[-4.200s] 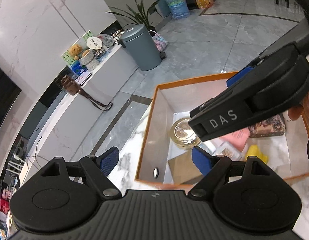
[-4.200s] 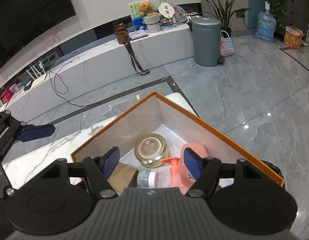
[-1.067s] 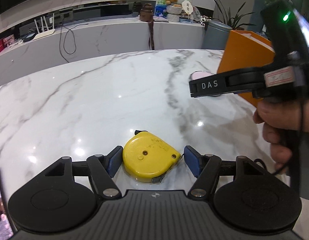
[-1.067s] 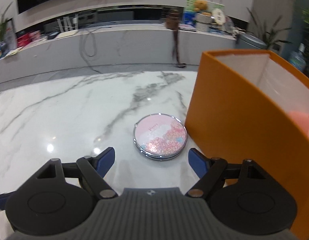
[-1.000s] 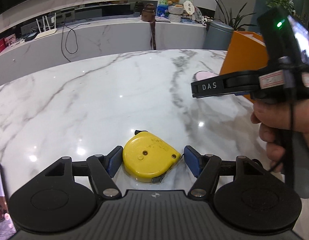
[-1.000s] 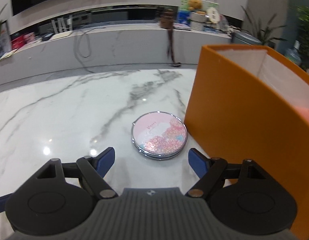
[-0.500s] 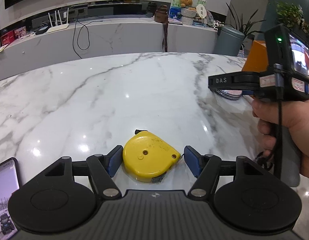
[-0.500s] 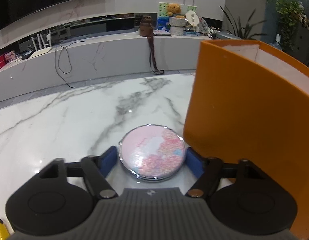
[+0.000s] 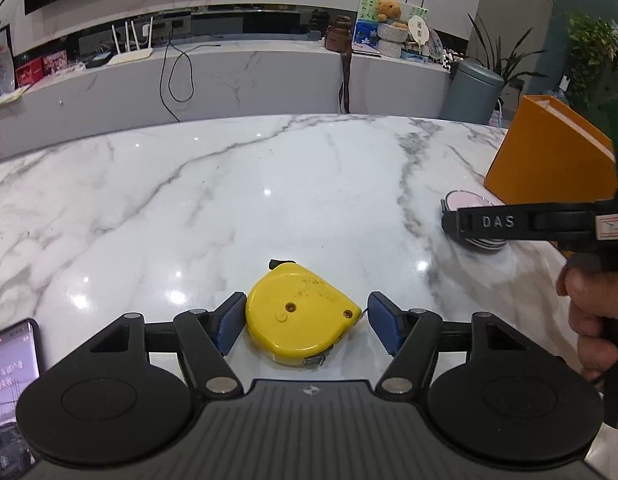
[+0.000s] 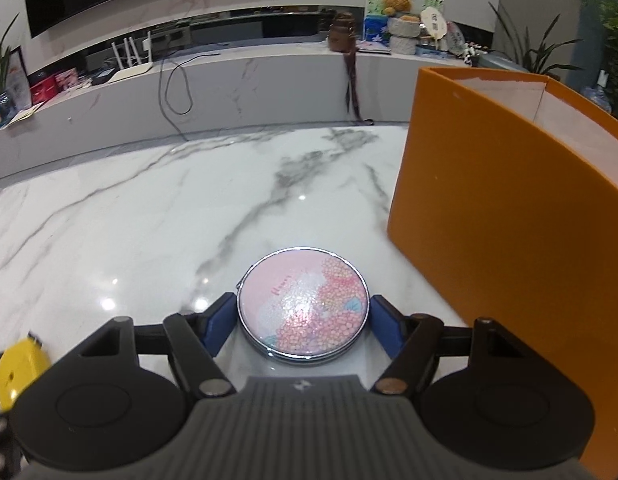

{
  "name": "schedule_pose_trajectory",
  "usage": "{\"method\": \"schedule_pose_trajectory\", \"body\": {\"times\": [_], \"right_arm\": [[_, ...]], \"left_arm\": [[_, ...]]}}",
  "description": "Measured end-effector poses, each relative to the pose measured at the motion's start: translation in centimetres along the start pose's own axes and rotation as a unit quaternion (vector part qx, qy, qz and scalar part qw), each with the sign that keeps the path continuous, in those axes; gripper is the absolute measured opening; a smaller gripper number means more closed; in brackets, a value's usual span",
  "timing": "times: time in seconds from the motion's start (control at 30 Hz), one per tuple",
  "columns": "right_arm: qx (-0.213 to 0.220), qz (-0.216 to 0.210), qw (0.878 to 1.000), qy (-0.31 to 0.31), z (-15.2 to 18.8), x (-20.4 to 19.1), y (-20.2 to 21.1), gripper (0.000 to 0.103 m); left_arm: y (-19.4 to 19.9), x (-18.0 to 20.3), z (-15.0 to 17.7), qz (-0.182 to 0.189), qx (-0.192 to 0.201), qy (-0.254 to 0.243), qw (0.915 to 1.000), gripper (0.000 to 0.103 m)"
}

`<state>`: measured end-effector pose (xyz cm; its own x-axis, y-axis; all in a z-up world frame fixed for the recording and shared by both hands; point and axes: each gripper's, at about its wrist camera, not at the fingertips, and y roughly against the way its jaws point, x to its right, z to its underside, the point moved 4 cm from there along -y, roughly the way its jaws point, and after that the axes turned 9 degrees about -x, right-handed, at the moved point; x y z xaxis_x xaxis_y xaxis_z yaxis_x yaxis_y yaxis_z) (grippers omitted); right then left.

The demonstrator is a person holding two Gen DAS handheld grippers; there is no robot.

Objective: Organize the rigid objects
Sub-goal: 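Grasp the yellow tape measure with the left tool while the right tool grasps the pink compact, then carry the yellow tape measure and pink compact over the orange box with both tools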

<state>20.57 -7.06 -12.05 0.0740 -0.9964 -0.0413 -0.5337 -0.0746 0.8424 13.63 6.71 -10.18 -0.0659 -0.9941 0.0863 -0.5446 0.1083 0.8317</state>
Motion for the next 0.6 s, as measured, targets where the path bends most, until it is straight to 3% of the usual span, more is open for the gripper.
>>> {"method": "schedule_pose_trajectory", "body": {"times": [0.13,0.6], "right_arm": [[-0.007,-0.014,1.000,-0.009,0.0,0.6,0.8,0.071],[0.030,-0.040,0.999,-0.001,-1.3,1.7,6.9,0.071]], "left_arm": [[0.5,0.4,-0.3,0.001,0.003,-0.002,1.0000,0.076],[4.4,4.1,-1.5,0.011,0.025,-0.041,0.9988,0.076]]}}
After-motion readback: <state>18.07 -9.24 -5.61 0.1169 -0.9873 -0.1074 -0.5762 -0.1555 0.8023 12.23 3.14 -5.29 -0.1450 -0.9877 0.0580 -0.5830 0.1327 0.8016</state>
